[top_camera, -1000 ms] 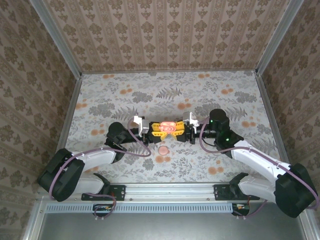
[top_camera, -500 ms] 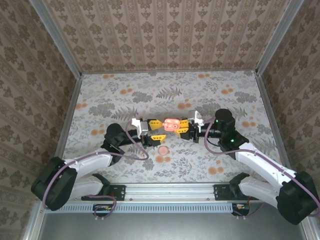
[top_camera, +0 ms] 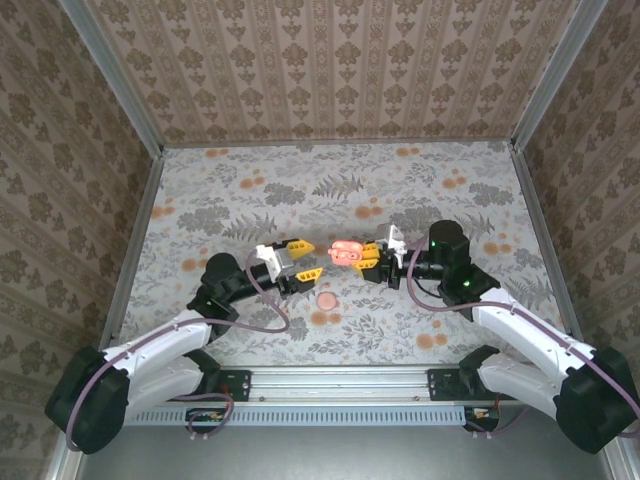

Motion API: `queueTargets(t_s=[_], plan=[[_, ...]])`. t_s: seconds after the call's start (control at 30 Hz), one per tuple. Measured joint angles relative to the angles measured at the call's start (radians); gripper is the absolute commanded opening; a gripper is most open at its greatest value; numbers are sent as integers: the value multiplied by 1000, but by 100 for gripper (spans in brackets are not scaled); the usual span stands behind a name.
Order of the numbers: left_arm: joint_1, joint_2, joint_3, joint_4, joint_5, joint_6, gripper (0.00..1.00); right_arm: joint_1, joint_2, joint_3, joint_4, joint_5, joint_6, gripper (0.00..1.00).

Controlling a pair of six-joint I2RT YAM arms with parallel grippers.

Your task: Insert the wireless bluetooth earbuds into the charging case

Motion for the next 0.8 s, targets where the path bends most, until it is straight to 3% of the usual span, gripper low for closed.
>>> queueTargets(t_s=[0.8], plan=[[-14,-1,-1,-63,57,105,49,0,51,13,-100,-86,-79,21]])
